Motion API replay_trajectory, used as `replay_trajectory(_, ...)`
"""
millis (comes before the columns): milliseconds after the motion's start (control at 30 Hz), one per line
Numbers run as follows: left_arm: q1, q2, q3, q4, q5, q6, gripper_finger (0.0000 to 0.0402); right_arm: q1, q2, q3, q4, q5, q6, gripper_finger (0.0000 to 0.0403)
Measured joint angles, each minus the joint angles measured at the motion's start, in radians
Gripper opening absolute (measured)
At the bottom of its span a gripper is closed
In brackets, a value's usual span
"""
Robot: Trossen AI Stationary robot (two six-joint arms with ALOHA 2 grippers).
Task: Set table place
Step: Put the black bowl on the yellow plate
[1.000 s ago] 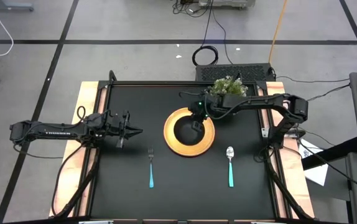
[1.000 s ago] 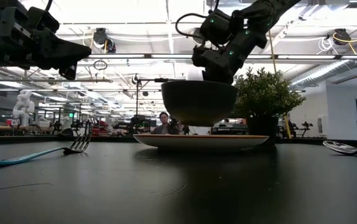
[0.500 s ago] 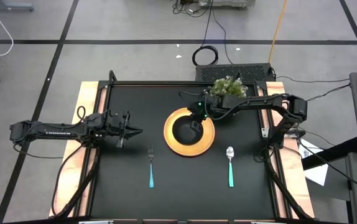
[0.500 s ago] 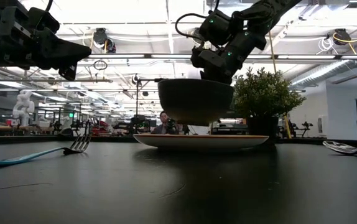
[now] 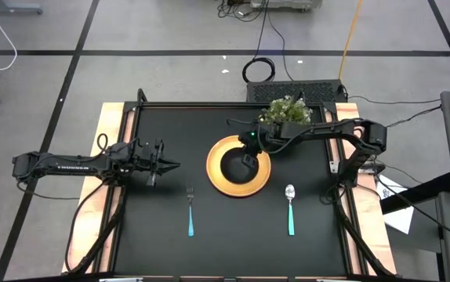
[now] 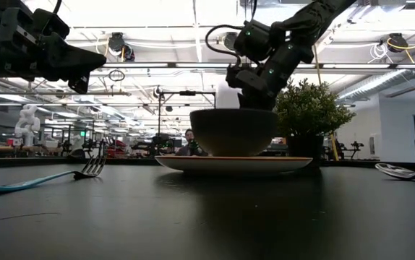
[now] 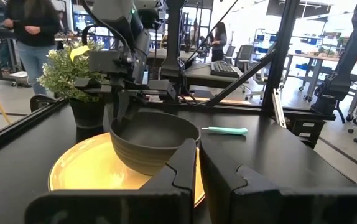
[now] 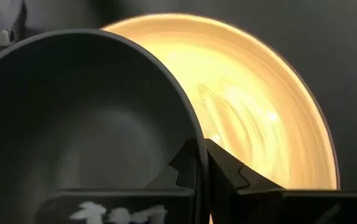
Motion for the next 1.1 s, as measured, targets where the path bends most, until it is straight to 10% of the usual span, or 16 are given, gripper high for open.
replay_trajectory(1100,0.0,0.0,0.0,-0.003,-0.001,0.0,0.0026,-0.015,0.002,-0.056,0.016,-0.001,0.029,0.0004)
